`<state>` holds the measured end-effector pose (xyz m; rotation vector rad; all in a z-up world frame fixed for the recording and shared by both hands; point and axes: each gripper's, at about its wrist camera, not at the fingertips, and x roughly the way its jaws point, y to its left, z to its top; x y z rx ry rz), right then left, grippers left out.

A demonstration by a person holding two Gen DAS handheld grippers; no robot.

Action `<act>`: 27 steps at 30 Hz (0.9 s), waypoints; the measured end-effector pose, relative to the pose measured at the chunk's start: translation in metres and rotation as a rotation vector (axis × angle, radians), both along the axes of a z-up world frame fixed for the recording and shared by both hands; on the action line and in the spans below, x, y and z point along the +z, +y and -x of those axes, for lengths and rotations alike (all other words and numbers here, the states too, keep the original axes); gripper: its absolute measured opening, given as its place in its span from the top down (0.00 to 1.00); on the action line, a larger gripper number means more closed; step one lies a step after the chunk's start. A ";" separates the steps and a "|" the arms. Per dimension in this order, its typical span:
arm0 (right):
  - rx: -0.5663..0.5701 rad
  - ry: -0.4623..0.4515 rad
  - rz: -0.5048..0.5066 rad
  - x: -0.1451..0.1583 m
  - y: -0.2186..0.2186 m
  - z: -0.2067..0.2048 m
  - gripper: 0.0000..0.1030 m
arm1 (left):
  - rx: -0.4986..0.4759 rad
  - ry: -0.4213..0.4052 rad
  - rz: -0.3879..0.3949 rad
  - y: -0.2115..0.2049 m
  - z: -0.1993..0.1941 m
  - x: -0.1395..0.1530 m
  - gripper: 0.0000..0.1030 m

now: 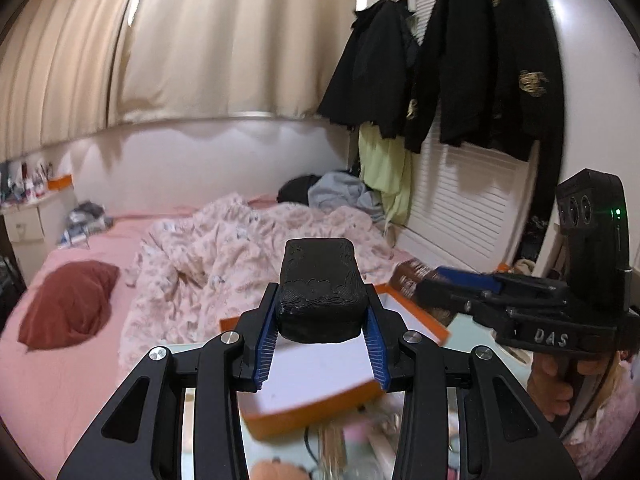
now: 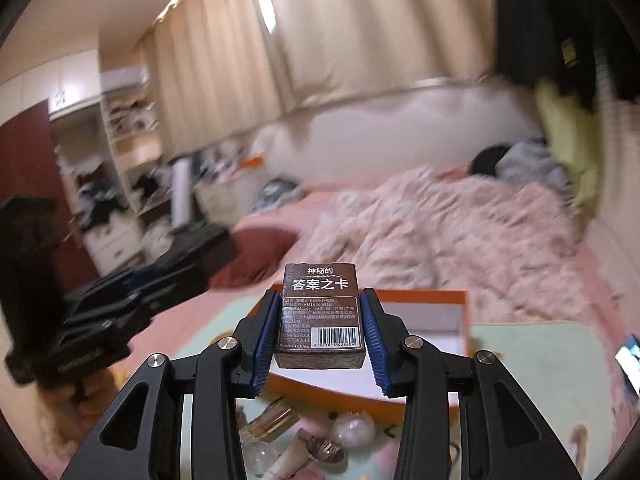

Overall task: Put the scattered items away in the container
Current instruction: 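Carry the black case over the orange box with the left gripper while the right grasps the brown card box, then open the left gripper to drop the black case in the box while the right drops the card box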

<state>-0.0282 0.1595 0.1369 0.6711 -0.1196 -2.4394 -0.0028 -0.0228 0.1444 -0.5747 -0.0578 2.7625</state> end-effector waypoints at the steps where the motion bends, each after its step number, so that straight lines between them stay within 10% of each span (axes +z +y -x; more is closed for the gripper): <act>1: 0.013 -0.006 -0.014 -0.007 -0.001 0.010 0.62 | 0.004 -0.023 -0.028 -0.002 0.009 -0.008 0.61; 8: -0.076 -0.161 0.011 -0.062 0.010 0.054 0.62 | -0.034 -0.142 -0.097 -0.006 0.030 -0.052 0.61; 18: -0.188 -0.107 -0.047 -0.069 0.013 0.051 0.61 | 0.008 -0.204 -0.092 -0.007 0.047 -0.064 0.61; 27: -0.283 -0.012 -0.027 -0.057 0.027 0.039 0.38 | 0.030 -0.221 -0.218 -0.028 0.045 -0.068 0.43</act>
